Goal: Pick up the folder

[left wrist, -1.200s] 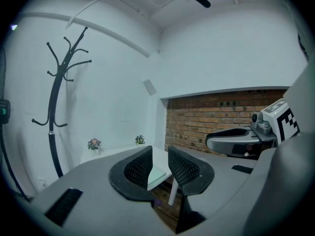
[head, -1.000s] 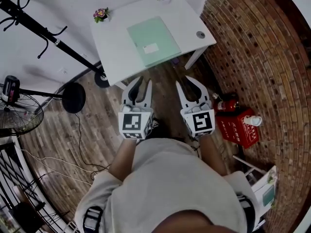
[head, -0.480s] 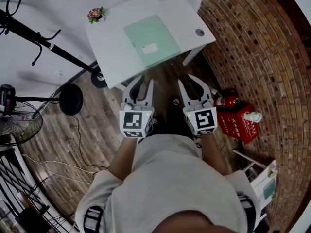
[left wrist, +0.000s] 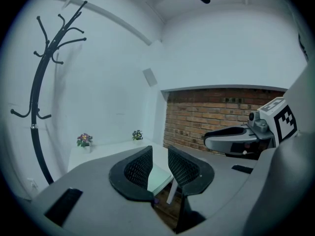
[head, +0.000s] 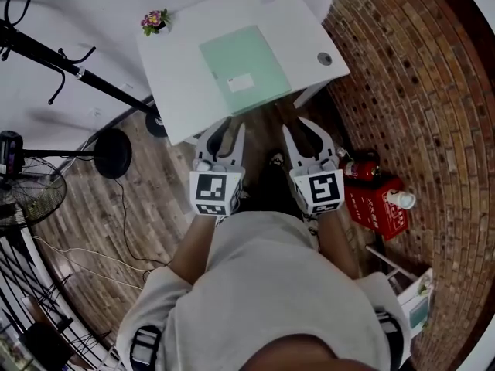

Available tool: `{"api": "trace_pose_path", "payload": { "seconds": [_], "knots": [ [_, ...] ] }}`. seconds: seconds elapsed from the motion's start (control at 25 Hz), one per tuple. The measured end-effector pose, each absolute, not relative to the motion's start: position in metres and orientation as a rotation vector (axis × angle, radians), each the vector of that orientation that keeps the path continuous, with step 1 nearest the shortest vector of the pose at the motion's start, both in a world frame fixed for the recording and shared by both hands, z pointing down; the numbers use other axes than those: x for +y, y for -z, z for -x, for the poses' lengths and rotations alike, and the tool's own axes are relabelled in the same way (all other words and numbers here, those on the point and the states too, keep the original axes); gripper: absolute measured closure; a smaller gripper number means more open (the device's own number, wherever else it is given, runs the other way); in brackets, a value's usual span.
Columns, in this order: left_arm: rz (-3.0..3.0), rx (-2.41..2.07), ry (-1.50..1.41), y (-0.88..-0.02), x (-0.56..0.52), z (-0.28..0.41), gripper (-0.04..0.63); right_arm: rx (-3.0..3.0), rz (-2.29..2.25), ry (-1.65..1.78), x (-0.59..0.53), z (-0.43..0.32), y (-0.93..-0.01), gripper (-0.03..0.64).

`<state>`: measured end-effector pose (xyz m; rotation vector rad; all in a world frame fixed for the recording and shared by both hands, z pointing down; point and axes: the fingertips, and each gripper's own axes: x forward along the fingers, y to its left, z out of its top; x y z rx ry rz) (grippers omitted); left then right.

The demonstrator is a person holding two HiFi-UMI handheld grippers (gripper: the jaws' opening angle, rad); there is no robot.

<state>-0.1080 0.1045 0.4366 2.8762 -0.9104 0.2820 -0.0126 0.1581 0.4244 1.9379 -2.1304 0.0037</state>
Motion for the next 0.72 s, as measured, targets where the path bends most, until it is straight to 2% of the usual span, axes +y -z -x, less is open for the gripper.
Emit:
{"api": "trace_pose_path", "payload": {
  "seconds": [0.72],
  "knots": [
    [-2.801,-0.958,-0.349,-0.445,0.015,-0.016,0.502,-2.26,-1.862,-0.026,0.056,-0.109,-0.426,0.523]
  ]
}}
